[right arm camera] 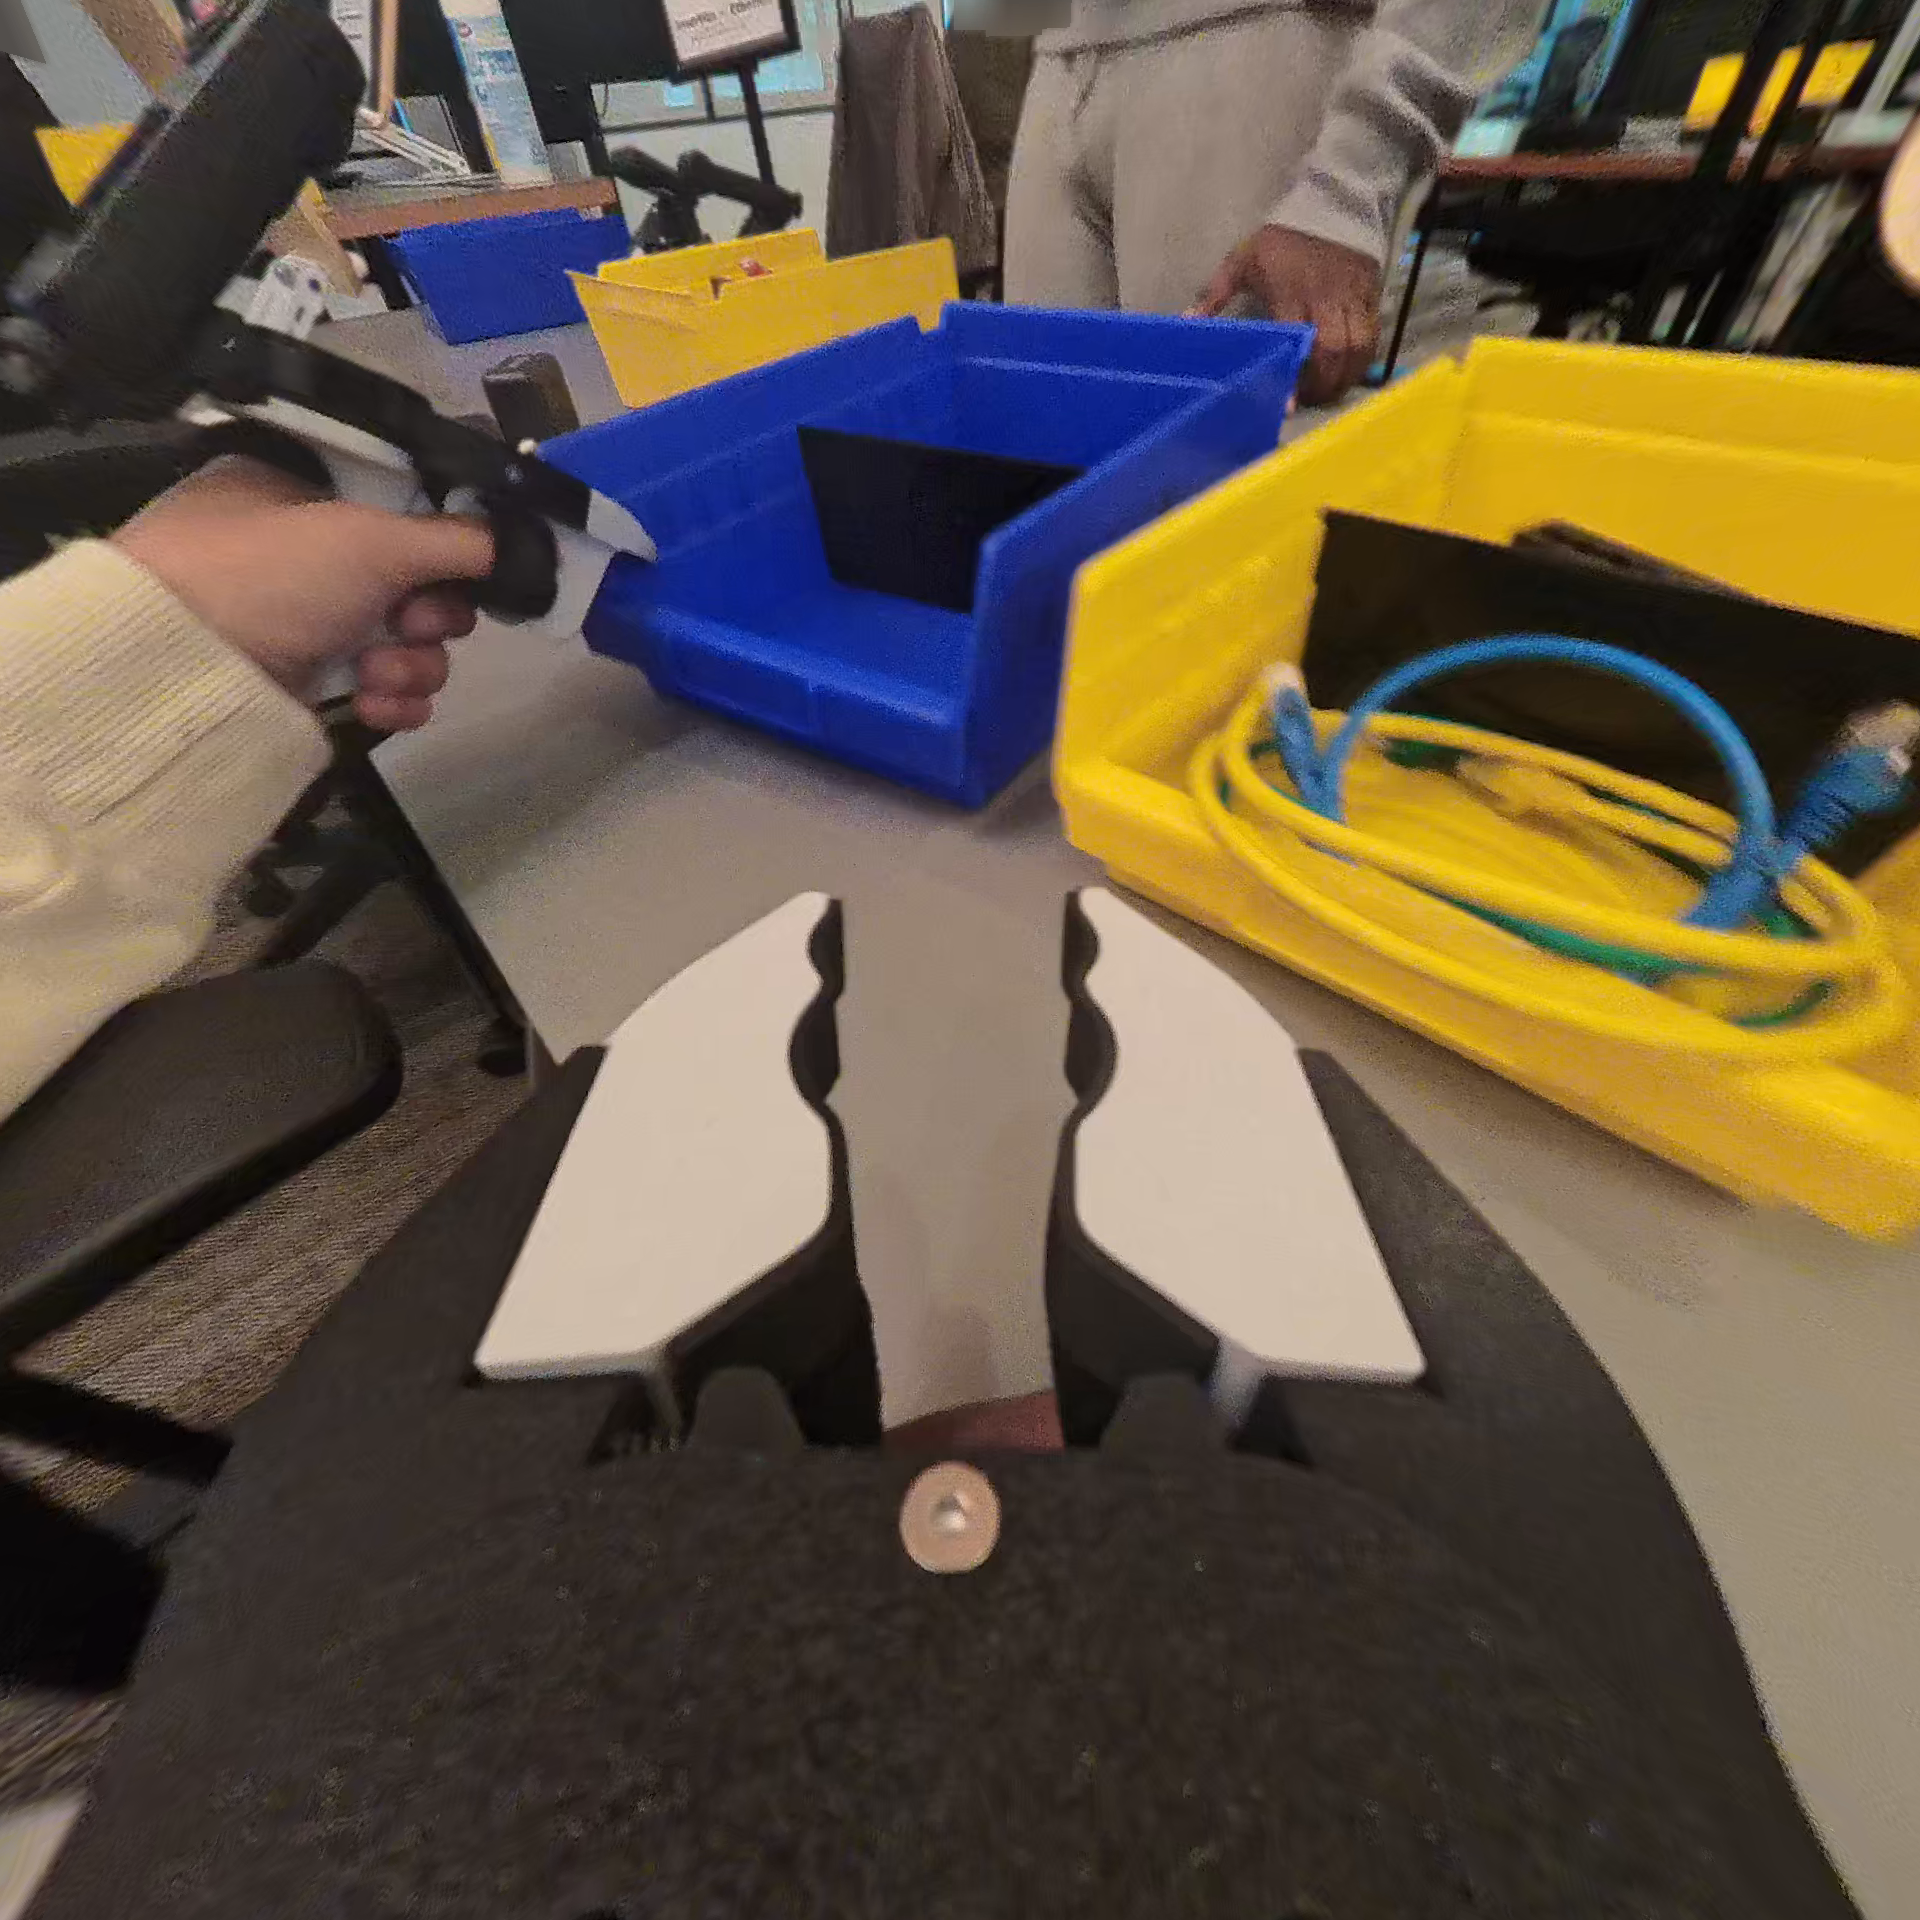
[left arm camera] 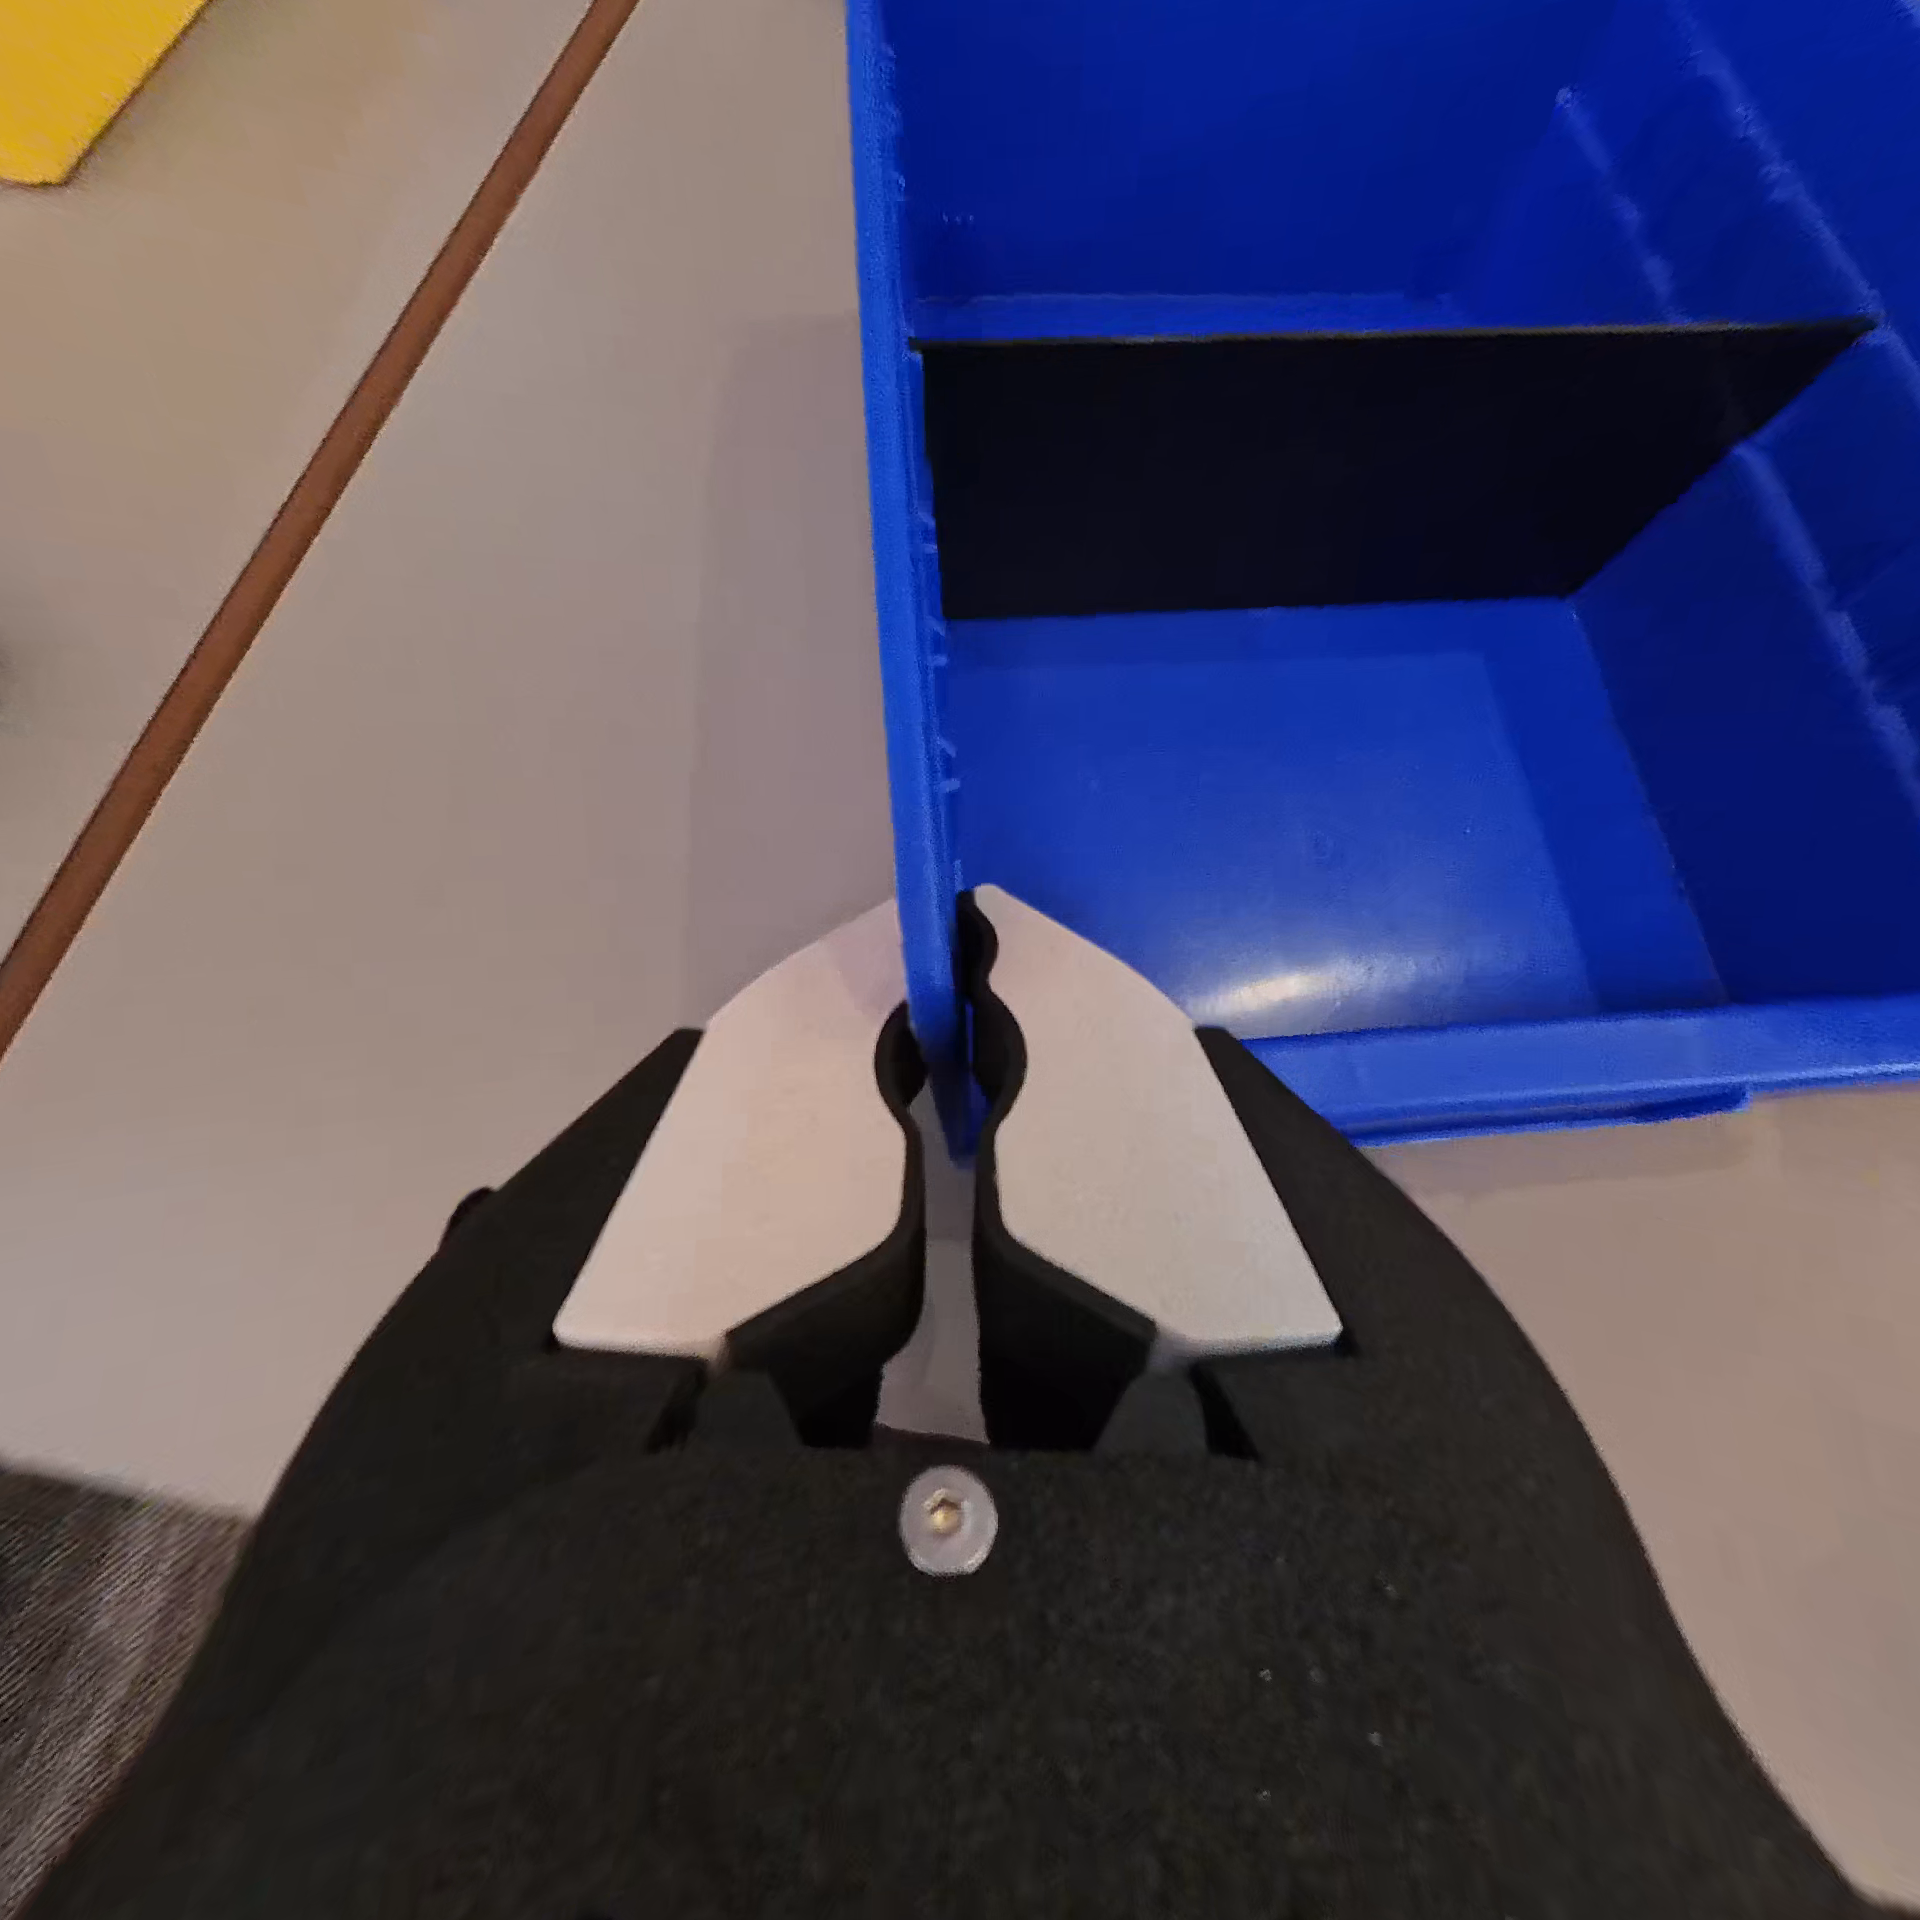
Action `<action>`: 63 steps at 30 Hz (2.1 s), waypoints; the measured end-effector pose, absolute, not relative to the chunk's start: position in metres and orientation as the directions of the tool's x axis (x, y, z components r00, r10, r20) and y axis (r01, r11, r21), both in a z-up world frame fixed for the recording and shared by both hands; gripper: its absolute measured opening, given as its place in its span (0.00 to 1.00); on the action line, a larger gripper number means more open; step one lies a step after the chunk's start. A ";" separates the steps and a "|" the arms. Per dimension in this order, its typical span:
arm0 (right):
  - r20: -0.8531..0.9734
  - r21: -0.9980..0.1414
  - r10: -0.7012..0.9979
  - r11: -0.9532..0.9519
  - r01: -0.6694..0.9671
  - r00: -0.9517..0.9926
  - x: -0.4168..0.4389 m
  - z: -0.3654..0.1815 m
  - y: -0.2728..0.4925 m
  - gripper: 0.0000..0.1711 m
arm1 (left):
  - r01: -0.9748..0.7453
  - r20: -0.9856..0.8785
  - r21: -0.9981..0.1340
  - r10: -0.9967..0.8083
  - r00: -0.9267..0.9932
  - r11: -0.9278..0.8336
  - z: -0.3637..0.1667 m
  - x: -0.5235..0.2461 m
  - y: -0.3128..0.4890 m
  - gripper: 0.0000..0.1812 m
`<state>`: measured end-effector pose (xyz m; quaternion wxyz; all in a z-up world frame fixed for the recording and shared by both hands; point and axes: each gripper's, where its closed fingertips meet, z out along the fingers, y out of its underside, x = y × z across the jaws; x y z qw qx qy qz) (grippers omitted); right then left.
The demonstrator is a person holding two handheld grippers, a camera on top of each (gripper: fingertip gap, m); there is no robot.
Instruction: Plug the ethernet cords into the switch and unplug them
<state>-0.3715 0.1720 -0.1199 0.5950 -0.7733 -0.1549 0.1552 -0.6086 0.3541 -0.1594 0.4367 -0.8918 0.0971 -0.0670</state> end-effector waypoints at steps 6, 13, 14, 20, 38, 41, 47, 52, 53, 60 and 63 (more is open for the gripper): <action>-0.002 -0.935 0.255 -0.342 0.088 0.967 -0.421 -0.139 0.232 0.35 | -0.138 -0.005 -0.775 -0.212 0.977 -0.616 -0.160 -0.617 0.303 0.01; -0.032 -0.892 0.206 -0.447 0.065 0.978 -0.441 -0.160 0.270 0.18 | -0.163 -0.042 -0.779 -0.208 0.977 -0.606 -0.159 -0.620 0.283 0.01; -0.014 -0.886 0.176 -0.458 0.069 0.984 -0.435 -0.160 0.274 0.08 | -0.161 -0.049 -0.784 -0.198 0.979 -0.600 -0.158 -0.623 0.283 0.01; 0.022 -0.910 0.193 -0.402 0.099 0.981 -0.433 -0.124 0.261 0.03 | -0.115 -0.037 -0.897 -0.185 0.982 -0.428 -0.101 -0.621 0.275 0.01; 0.131 -0.950 -0.311 -0.311 0.029 0.941 0.024 -0.020 0.145 0.03 | -0.370 -0.162 -0.913 -0.677 0.718 -0.174 -0.015 -0.131 0.239 0.03; 0.078 -0.915 -0.398 -0.392 -0.092 0.914 0.127 -0.055 0.102 0.02 | -0.441 -0.155 -0.878 -0.764 0.627 -0.184 -0.058 -0.027 0.202 0.04; 0.052 -0.876 -0.420 -0.454 -0.160 0.906 0.214 -0.140 0.049 0.03 | -0.475 -0.094 -0.843 -0.798 0.595 -0.254 -0.140 0.055 0.155 0.05; 0.246 -0.823 -0.425 -0.566 -0.044 0.871 0.238 -0.159 0.041 0.10 | -0.434 0.041 -0.852 -0.863 0.503 -0.293 -0.161 0.063 0.126 0.12; 0.221 -0.840 -0.458 -0.539 -0.071 0.861 0.242 -0.159 0.042 0.10 | -0.447 0.070 -0.842 -0.883 0.465 -0.302 -0.161 0.063 0.120 0.17; 0.082 -0.845 -0.559 -0.478 -0.240 0.825 0.239 -0.115 0.029 0.18 | -0.257 0.235 -0.918 -0.935 0.264 -0.303 -0.063 -0.033 0.124 0.24; 0.059 -0.902 -0.443 -0.408 -0.142 0.895 0.193 -0.072 0.055 0.18 | -0.273 0.058 -0.942 -0.895 0.443 -0.196 -0.044 -0.123 0.188 0.28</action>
